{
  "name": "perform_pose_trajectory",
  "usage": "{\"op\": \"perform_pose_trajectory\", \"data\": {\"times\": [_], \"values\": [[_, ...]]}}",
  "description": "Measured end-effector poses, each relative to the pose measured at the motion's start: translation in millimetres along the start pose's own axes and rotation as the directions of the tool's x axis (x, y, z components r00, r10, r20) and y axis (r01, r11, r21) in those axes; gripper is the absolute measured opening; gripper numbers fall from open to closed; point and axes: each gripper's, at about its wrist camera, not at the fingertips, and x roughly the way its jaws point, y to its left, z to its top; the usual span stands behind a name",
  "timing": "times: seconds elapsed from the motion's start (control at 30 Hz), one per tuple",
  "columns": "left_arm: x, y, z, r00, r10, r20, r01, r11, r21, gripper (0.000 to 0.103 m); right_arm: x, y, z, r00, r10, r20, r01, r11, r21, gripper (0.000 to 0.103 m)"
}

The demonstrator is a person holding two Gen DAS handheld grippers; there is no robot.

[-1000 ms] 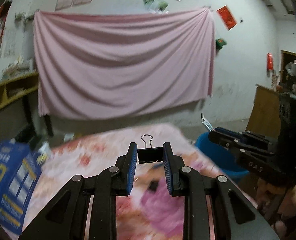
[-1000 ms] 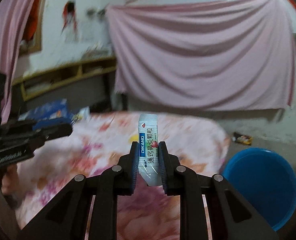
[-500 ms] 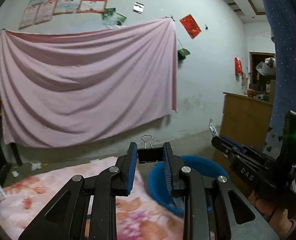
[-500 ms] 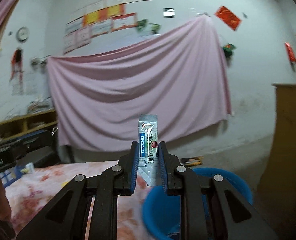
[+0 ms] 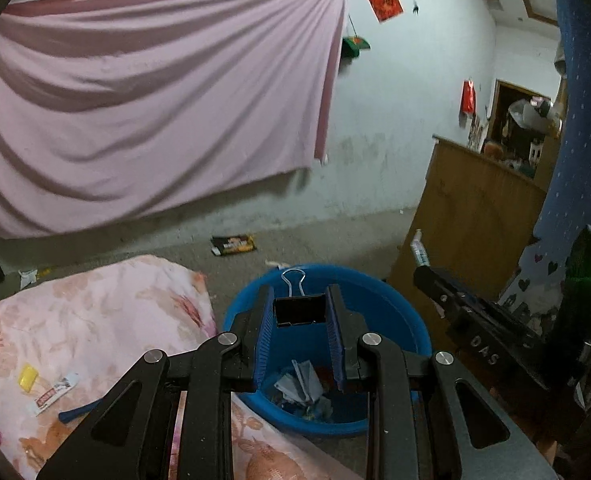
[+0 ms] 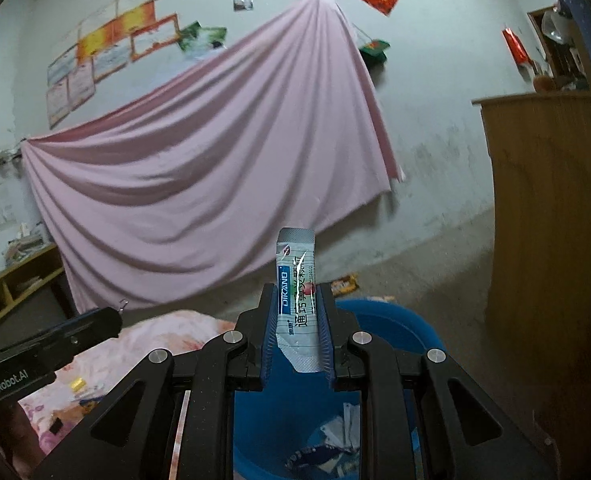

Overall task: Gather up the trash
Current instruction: 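Carry the binder clip and white tube over the blue basin and open both tools, then move both tools back over the bed toward the second binder clip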

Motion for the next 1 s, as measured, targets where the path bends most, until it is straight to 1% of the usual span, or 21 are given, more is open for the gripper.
{"op": "perform_pose_trajectory", "data": {"times": [0.13,0.27,0.37,0.43,0.53,0.7,0.9,1.0], "values": [[14,-4,1,0.999,-0.009,-0.042,0.009,1.000,-0.006,0.022,13,-3,-7,0.997,-0.025,-0.070,0.026,1.000,0.015,0.018],[23,-5,-5,0.997,-0.007,-0.072,0.006,1.000,-0.018,0.022,20,-8,-8,0.994,-0.033,-0.100,0.037,0.999,0.039,0.018],[28,0,-6,0.997,-0.007,-0.077,0.003,0.999,-0.050,0.022,22,-11,-10,0.993,-0.039,-0.115,0.045,0.998,0.047,0.020],[30,1,-6,0.997,-0.015,-0.082,0.009,0.998,-0.066,0.022,24,-14,-11,0.990,-0.051,-0.134,0.059,0.997,0.056,0.020],[35,2,-6,0.995,-0.008,-0.096,0.001,0.998,-0.069,0.023,28,-17,-12,0.985,-0.072,-0.158,0.082,0.995,0.058,0.020],[40,3,-9,0.994,-0.003,-0.110,-0.005,0.997,-0.078,0.030,30,-18,-13,0.981,-0.082,-0.174,0.094,0.994,0.060,0.020],[35,6,-8,0.995,-0.004,-0.097,-0.005,0.995,-0.096,0.030,32,-18,-12,0.979,-0.085,-0.184,0.097,0.993,0.062,0.020],[28,8,-8,0.996,0.009,-0.084,-0.017,0.996,-0.093,0.031,32,-19,-11,0.980,-0.082,-0.183,0.095,0.994,0.062,0.021]]}}
